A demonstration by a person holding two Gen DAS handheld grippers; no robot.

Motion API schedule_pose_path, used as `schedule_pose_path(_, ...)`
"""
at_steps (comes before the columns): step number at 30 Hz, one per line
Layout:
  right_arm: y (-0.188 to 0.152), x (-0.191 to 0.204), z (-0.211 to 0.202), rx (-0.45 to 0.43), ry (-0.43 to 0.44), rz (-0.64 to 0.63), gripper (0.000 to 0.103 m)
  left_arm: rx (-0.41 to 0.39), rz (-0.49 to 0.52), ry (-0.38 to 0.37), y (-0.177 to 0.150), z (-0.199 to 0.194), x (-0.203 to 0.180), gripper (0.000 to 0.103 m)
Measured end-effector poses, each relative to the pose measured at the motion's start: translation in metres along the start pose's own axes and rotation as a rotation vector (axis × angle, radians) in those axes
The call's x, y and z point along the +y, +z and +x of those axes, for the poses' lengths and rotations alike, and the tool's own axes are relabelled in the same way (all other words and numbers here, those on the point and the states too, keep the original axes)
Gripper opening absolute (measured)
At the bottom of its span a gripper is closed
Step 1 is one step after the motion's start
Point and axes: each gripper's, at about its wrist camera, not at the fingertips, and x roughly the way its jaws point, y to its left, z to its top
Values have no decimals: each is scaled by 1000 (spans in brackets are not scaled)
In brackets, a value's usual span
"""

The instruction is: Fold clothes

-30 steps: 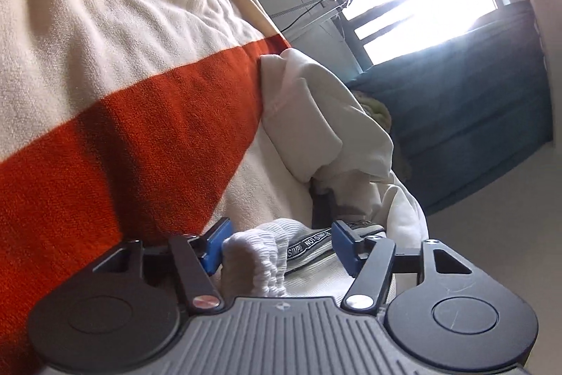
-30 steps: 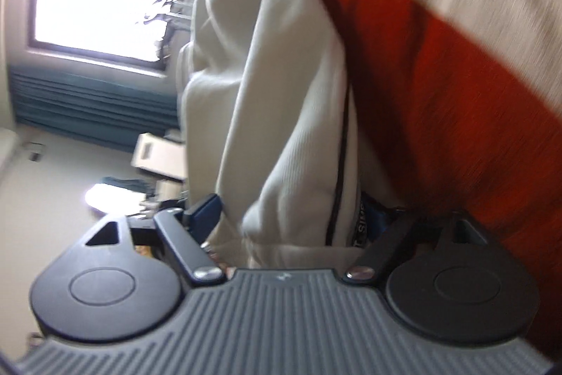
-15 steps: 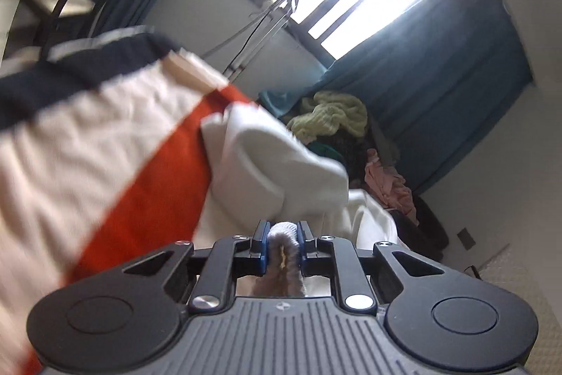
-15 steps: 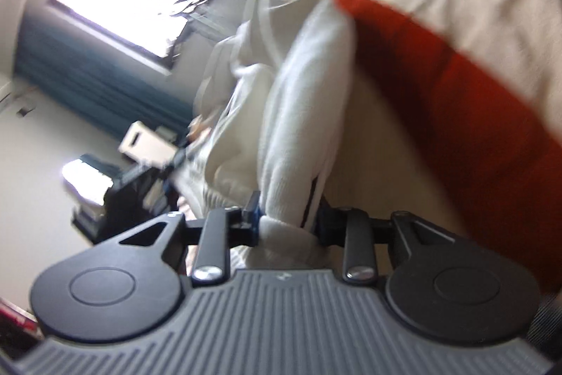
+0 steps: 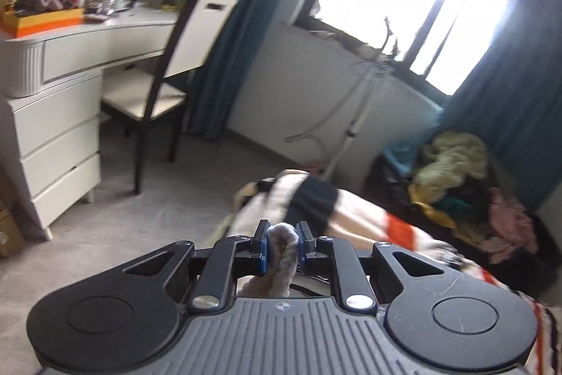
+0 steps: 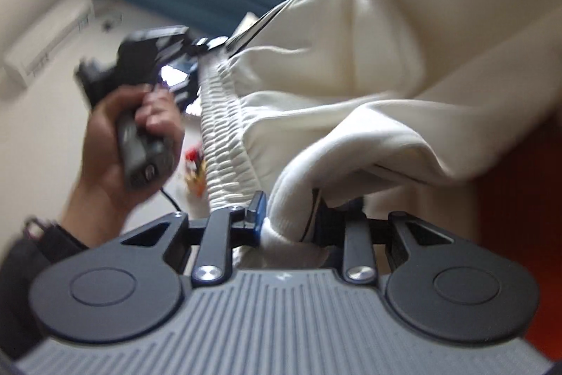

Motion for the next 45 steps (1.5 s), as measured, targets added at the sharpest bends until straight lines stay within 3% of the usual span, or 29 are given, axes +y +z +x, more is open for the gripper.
schedule_pose_path(3,6,-11,45,45,-13,-18,29,55,-17,51,4,61,29,16)
schedule_pose_path(6,13,-25,63,75,-24,4,30,112,-32,85,-6,111,48,16)
schedule_pose_path(10,20,-26,68,135,-7,3,43,146,-88,97,-19,144,64,18)
schedule_pose_path(12,17,-22,71,215,22,-4,66,130,-97,86,-17,141,64,22)
schedule_pose_path(13,13,-18,72,258,36,-16,82,121,-92,90,-16,135,61,23)
schedule_pose_path(14,6,-13,65,283,37,-44,89,110,-86,94,-15,127,57,29)
schedule_pose_path(17,-12,-7,31,294,40,-173,89,63,-51,94,-18,88,38,54)
schedule_pose_path(20,-17,8,-5,272,25,-256,89,34,28,89,-22,42,6,64)
schedule_pose_path(25,-7,38,-85,159,-32,-409,89,41,130,5,-41,-44,-70,68)
schedule_pose_path(29,18,60,-157,36,-121,-549,88,43,213,-94,-85,-92,-148,71)
schedule_pose_path(34,50,52,-259,-115,-286,-733,87,50,316,-217,-142,-148,-244,69)
schedule_pose_path(39,93,4,-360,-323,-574,-759,88,106,426,-264,-197,-129,-323,66)
schedule_pose_path(42,117,-35,-402,-448,-619,-592,88,121,508,-230,-212,-95,-349,65)
schedule_pose_path(45,131,-71,-420,-534,-594,-443,88,136,589,-196,-227,-61,-374,65)
